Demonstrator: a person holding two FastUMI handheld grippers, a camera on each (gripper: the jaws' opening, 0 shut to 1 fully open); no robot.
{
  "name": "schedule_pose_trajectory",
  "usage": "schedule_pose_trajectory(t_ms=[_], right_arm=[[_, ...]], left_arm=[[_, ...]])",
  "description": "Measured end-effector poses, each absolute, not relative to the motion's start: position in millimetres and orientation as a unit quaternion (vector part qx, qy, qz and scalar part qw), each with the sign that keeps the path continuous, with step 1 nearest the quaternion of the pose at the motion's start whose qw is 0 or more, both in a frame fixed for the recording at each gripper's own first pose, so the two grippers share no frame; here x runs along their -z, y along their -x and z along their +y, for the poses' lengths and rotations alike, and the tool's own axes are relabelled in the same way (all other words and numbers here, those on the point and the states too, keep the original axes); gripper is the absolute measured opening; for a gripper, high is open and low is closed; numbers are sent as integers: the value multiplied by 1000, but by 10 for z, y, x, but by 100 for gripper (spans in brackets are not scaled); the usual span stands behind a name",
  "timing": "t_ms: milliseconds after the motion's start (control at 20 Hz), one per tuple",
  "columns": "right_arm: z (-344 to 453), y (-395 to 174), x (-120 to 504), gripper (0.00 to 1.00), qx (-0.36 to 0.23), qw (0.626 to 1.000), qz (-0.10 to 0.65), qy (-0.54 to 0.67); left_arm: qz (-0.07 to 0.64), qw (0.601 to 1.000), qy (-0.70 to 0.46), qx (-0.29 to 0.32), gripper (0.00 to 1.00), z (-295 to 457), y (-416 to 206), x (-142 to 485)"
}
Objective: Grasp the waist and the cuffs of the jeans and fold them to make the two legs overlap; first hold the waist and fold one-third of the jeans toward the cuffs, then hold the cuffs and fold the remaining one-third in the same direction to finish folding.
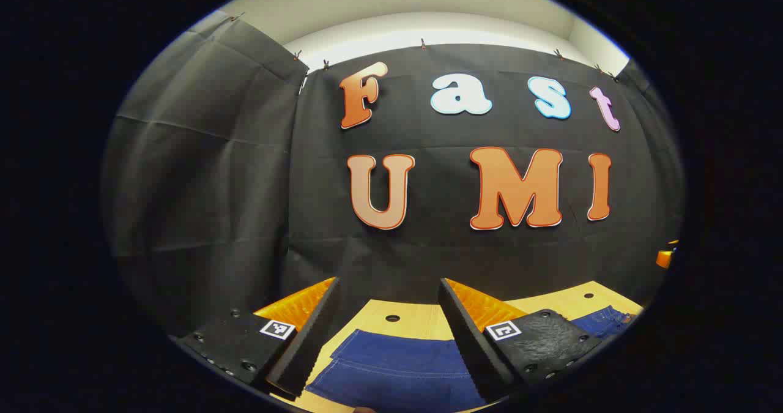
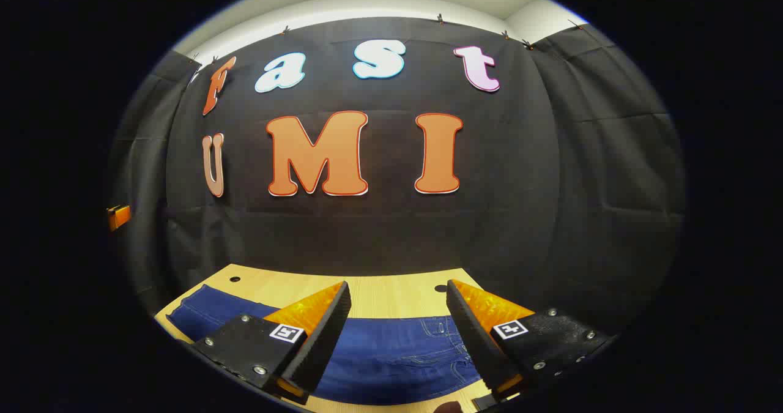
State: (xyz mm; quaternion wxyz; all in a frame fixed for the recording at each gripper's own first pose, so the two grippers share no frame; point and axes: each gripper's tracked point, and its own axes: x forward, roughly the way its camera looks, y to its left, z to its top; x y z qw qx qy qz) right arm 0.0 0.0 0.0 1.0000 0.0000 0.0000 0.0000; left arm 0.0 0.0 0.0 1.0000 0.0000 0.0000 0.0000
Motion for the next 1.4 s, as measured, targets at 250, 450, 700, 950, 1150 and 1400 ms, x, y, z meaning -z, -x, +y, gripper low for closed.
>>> schedule_pose_trajectory(t_ms=[250, 450, 700, 950, 1150, 1400], right_arm=[[56, -7, 41, 96, -5, 1000, 5, 8], [84, -17, 54, 96, -12, 1000, 9, 4], [100, -37, 63, 96, -13, 1000, 10, 11], [148, -74, 100, 96, -17, 1000, 17, 8], [156, -97, 131, 96, -19, 999, 25, 8], [207, -144, 215, 96, -23, 999, 37, 6]], left_arm=[[11, 1000, -21, -7, 96, 44, 0, 111], [16, 1000, -20, -6, 97, 57, -19, 131], [14, 999, -37, -8, 96, 75, -28, 143], [14, 999, -52, -2, 97, 51, -52, 155], [27, 995, -99, 7, 98, 49, -70, 311], [36, 982, -183, 39, 98, 47, -55, 565]])
